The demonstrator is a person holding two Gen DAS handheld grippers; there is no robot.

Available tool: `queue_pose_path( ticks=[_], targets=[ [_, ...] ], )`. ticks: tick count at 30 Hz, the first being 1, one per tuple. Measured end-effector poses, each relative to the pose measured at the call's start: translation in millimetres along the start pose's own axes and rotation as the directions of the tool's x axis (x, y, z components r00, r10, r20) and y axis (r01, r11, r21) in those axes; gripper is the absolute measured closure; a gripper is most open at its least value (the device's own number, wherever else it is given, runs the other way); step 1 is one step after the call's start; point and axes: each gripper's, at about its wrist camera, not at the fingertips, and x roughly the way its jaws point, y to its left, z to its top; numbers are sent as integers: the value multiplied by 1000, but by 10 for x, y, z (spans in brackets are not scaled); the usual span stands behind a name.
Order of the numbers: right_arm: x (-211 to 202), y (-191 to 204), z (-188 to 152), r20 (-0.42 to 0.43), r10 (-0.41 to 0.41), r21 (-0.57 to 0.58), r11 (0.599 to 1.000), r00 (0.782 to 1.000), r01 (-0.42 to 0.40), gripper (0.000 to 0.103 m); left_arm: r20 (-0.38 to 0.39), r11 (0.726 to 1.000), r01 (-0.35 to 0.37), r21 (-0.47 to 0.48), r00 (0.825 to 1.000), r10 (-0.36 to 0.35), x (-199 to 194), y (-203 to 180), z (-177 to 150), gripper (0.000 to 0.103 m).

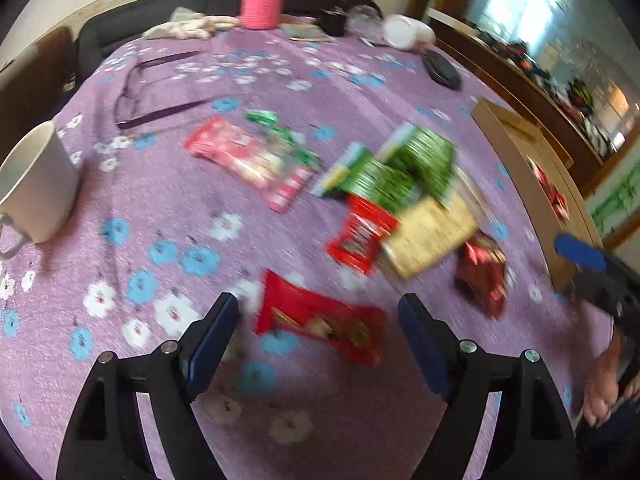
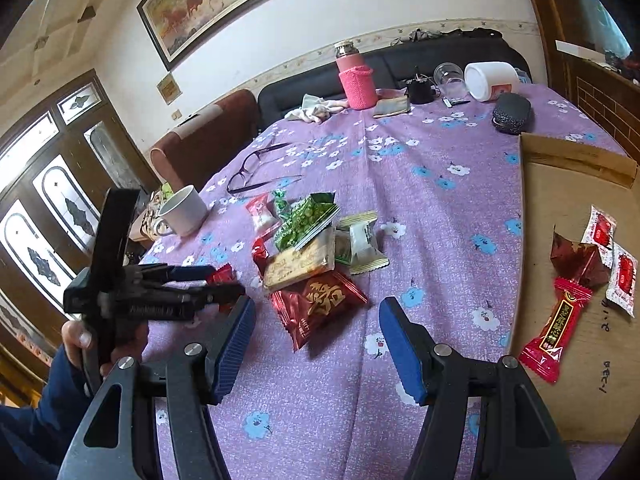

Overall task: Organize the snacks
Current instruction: 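Move both grippers back to the snack pile, then grasp a red face-printed packet with left while right grasps a dark red gold-print packet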

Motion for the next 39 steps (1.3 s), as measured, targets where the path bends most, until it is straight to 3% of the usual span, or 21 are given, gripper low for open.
queue_pose_path(
  ticks=[5, 10, 15, 17, 19, 26, 30, 32, 34, 39],
  targets=[
    [-17, -39, -12, 4, -1, 11, 1000, 1000, 1, 34, 18, 989, 104, 104, 994, -106, -236, -223, -222, 21],
    [0, -60, -25, 2, 9, 23, 1000, 1000, -9, 34, 76, 995, -28, 95, 997, 21, -316, -113, -146, 21],
    [-18, -65, -35, 5, 9, 27, 1000, 1000, -10, 34, 67, 983, -44, 181, 997, 33, -122, -163, -8, 21],
    [-31, -74, -35, 8, 8, 28, 1000, 1000, -8, 34, 35, 979, -14, 203, 999, 7, -33, -196, -3, 25],
    [-32, -78, -34, 6, 8, 30, 1000, 1000, -8, 34, 17, 973, -5, 229, 1000, 2, -15, -245, -62, 41],
    [95, -42, 6, -56, 27, 66, 998, 998, -23, 34, 18, 964, -47, 263, 999, 43, -44, -365, -273, 50],
    [298, -78, 76, -136, 36, 181, 983, 990, -11, 34, 37, 967, -74, 242, 997, 67, 10, -411, -219, 50],
    [402, -126, 95, -172, 43, 239, 971, 984, -1, 34, 53, 968, -85, 236, 996, 74, 21, -448, -211, 56],
    [520, -169, 107, -202, 58, 297, 955, 978, 4, 34, 64, 970, -83, 229, 995, 70, 21, -482, -210, 73],
    [748, -114, 139, -234, 31, 318, 947, 972, 46, 34, 76, 976, -68, 207, 996, 53, 24, -454, -200, 73]
  ],
)
